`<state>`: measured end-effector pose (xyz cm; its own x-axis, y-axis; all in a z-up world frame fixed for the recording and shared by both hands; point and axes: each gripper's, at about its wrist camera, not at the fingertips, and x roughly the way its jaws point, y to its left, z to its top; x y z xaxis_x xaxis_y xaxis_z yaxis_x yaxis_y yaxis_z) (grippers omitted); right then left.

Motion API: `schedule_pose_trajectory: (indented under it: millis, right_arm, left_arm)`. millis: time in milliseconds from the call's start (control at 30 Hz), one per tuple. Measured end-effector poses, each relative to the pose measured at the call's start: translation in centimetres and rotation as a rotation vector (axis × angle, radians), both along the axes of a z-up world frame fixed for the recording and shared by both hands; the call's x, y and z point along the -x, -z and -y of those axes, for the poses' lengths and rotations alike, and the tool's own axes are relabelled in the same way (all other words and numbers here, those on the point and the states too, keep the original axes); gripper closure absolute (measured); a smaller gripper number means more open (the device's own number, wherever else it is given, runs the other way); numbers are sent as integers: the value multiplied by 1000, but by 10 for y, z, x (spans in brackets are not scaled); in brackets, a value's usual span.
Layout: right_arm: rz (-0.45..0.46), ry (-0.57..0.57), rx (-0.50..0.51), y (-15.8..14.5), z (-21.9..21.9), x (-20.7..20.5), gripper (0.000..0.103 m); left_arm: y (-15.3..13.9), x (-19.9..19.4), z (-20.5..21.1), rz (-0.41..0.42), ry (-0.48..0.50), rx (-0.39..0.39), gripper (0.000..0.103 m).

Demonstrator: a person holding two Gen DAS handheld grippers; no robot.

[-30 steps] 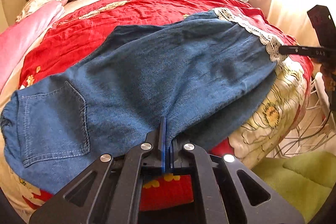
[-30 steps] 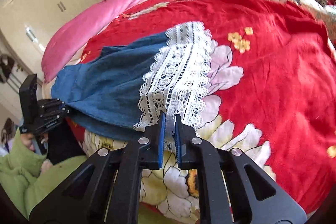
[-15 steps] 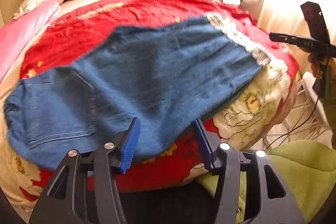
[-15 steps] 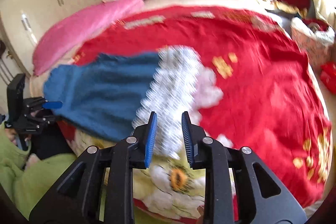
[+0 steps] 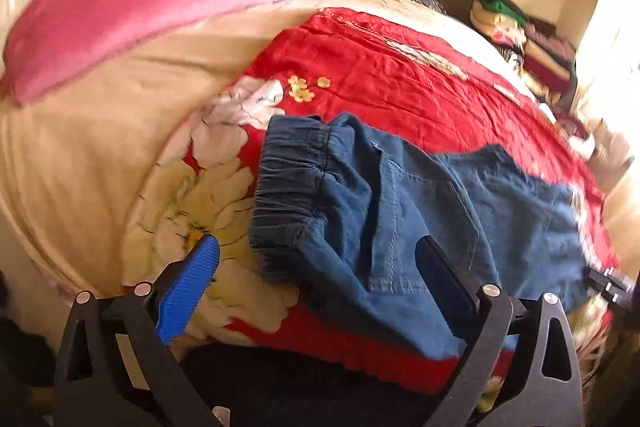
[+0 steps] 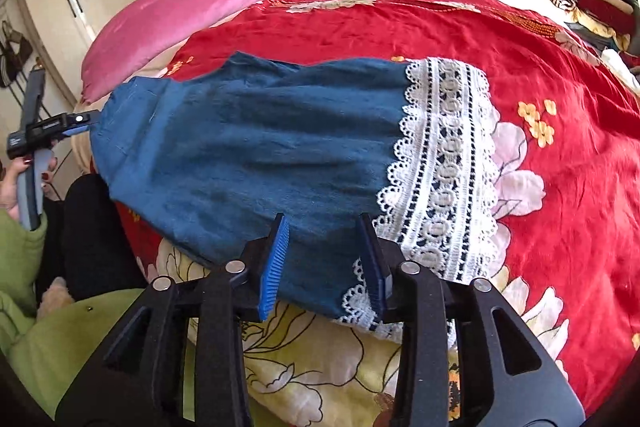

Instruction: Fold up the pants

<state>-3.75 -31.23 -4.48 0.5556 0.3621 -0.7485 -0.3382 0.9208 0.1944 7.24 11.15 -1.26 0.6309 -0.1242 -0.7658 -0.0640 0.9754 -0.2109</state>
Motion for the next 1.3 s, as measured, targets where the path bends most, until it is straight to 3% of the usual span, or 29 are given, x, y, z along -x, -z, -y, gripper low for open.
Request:
schedule_pose_trajectory:
  millis: [33, 67, 133, 233, 367, 433, 500, 633, 700, 800, 900, 1067, 1200, 1267, 1300]
  right_arm:
    - [-9, 0, 8, 2, 1, 0, 71]
    - [-17, 2, 13, 5, 1, 1, 71]
    - [-40, 3, 19, 9, 3, 1, 71]
    - [-46, 0, 18, 13, 4, 5, 71]
    - [-52, 4, 26, 20, 2, 5, 69]
    - [-51, -2, 28, 18, 1, 6, 66]
    - [-54, -21, -12, 13, 2, 6, 65]
    - [12, -58, -110, -8, 2, 5, 65]
    - [25, -66, -99, -12, -3, -2, 65]
    - [28, -75, -80, -13, -11, -16, 65]
    - [52, -85, -42, -14, -20, -26, 64]
    - [60, -84, -24, -11, -22, -47, 64]
    - [45, -65, -12, -5, -17, -59, 64]
    - [15, -59, -5, 2, -13, -63, 64]
    - [5, -59, -3, 5, -12, -63, 64]
  left_arm:
    - [4, -4, -1, 7, -7, 28, 36]
    - [7, -6, -2, 14, -20, 52, 68]
    - [7, -6, -7, 36, -44, 104, 68]
    - [4, -3, -17, 60, -70, 52, 68]
    - [21, -9, -21, 18, -68, 48, 62]
    - [20, -6, -23, 7, -67, 42, 55]
    - [9, 0, -23, 6, -68, 43, 39]
    - [-41, 18, -4, 140, 21, -37, 37]
    - [-59, 15, 17, 176, 86, -91, 14]
    - [-78, -3, 64, 224, 235, -158, 14]
    - [-74, -38, 107, 193, 387, -131, 14]
    - [-36, -107, 170, 85, 569, -151, 14]
    - [-4, -141, 190, 0, 600, -112, 14]
    - [13, -155, 195, -47, 605, -100, 22]
    - [18, -159, 197, -68, 621, -88, 36]
